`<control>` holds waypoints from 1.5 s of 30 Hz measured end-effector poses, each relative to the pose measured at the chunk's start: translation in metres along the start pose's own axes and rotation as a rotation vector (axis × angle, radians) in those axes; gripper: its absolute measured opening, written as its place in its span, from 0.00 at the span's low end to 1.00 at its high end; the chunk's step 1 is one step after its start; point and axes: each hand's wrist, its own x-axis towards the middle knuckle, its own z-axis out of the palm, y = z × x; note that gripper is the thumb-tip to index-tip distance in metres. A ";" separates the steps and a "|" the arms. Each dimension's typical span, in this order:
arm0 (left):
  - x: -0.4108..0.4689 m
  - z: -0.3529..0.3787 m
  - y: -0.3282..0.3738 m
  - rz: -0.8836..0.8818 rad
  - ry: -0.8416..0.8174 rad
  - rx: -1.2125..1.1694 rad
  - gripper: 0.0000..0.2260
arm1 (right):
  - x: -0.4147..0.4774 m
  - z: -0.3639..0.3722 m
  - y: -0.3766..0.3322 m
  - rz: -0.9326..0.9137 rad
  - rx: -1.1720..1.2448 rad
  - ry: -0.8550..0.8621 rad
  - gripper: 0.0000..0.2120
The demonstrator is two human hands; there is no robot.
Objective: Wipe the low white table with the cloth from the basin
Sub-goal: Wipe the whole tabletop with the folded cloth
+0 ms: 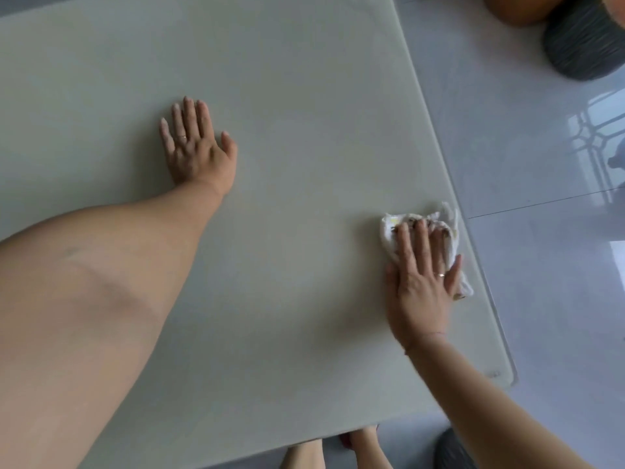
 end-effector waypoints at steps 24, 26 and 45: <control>-0.180 0.015 0.121 0.083 0.007 -0.188 0.27 | -0.098 -0.024 0.142 -0.298 -0.082 -0.013 0.26; -0.181 0.016 0.122 0.074 0.014 -0.175 0.27 | -0.090 -0.027 0.134 -0.169 -0.054 -0.019 0.25; -0.182 0.009 0.125 0.064 0.021 -0.176 0.28 | 0.108 -0.021 0.019 -0.141 -0.061 -0.039 0.25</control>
